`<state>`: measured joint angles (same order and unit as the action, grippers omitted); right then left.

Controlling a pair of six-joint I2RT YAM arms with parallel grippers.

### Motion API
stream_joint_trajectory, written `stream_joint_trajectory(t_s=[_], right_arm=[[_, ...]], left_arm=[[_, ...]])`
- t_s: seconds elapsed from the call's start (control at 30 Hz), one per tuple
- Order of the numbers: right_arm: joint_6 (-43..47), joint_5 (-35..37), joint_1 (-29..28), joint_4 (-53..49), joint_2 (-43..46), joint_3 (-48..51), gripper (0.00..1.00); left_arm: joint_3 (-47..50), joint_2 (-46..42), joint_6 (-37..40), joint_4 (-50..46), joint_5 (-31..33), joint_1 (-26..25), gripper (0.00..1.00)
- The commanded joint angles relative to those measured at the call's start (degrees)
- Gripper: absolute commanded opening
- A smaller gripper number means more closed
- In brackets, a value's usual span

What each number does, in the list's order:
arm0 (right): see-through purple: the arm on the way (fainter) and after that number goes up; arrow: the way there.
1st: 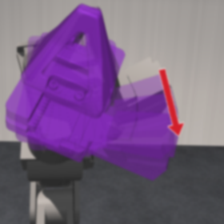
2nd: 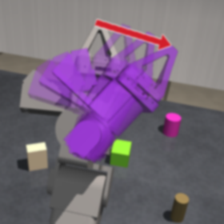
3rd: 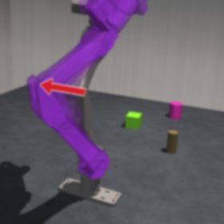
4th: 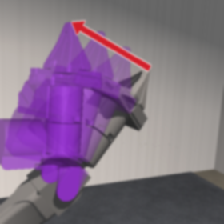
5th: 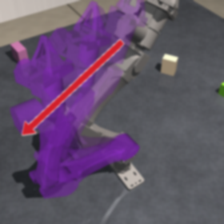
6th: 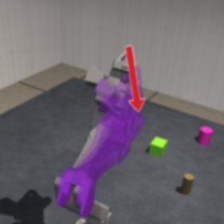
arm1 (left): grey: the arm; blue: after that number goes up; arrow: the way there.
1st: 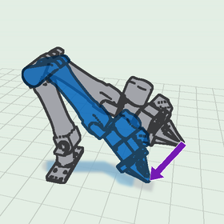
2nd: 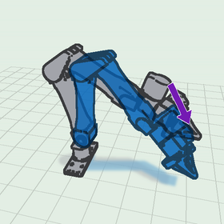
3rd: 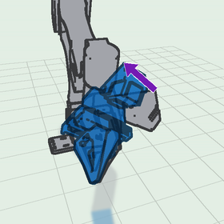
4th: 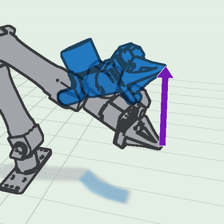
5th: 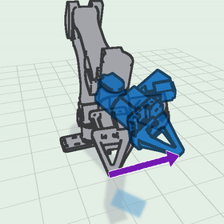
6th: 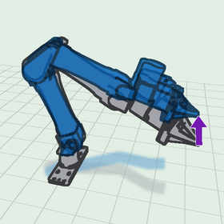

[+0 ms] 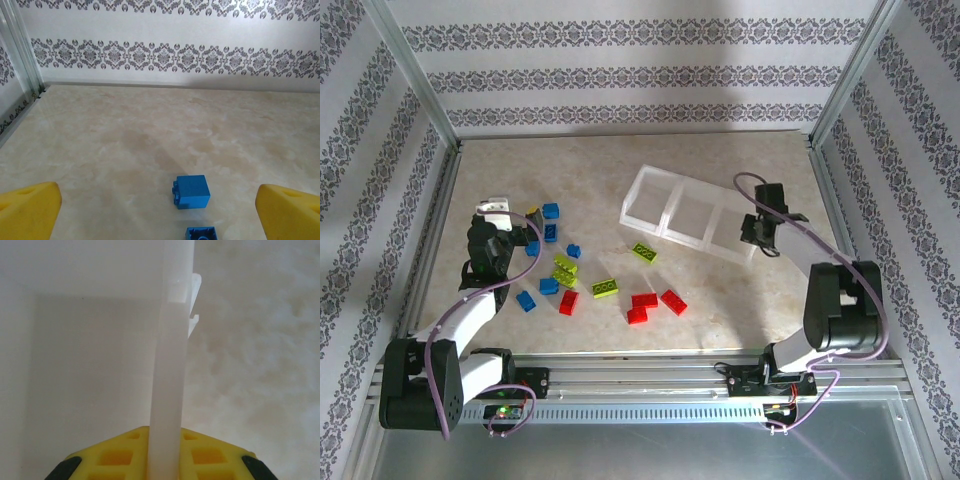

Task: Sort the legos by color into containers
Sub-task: Move the container to the top-center of the table.

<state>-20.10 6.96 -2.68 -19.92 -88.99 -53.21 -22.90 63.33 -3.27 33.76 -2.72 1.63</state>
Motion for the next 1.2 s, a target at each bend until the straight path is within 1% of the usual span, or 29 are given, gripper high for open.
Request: stream_joint_trajectory(t_s=[0.0,0.13,0.37,0.57,0.77,0.87,0.93,1.0,1.17], right_arm=[[3.8,2.2,-3.2,-0.4,-3.6,-5.6,0.18],[6.6,2.1,-5.7,-0.6,-9.2,-12.3,0.21],[10.8,-1.2,-9.2,-1.3,-17.8,-21.9,0.21],[14.6,-2.2,-11.0,-3.7,-22.7,-28.2,0.20],[14.7,-2.3,-11.9,-6.4,-24.9,-31.5,0.21],[13.6,-1.3,-12.3,-7.1,-24.3,-31.3,0.25],[12.9,-0.5,-12.4,-7.8,-23.6,-31.2,0.30],[12.5,0.6,-12.4,-8.2,-22.5,-30.7,0.38],[12.0,2.4,-12.2,-8.5,-19.4,-30.0,0.52]], left_arm=[[-0.2,-1.6,-0.4,-1.0,0.7,0.7,1.00],[-0.2,-2.4,-0.6,-1.4,1.1,0.7,1.00],[-0.5,-2.8,-2.0,-3.0,0.1,0.8,1.00],[-0.3,-2.9,-2.2,-3.2,0.0,0.7,1.00],[-0.6,-3.1,-2.8,-3.5,0.2,0.7,1.00],[-1.5,-3.0,-4.9,-5.3,1.9,0.7,1.00],[-3.2,-2.7,-7.3,-8.8,4.0,0.7,1.00],[-5.9,-1.8,-9.0,-14.1,5.3,0.7,1.00],[-14.0,2.9,-11.8,-27.9,6.5,0.7,1.00]])
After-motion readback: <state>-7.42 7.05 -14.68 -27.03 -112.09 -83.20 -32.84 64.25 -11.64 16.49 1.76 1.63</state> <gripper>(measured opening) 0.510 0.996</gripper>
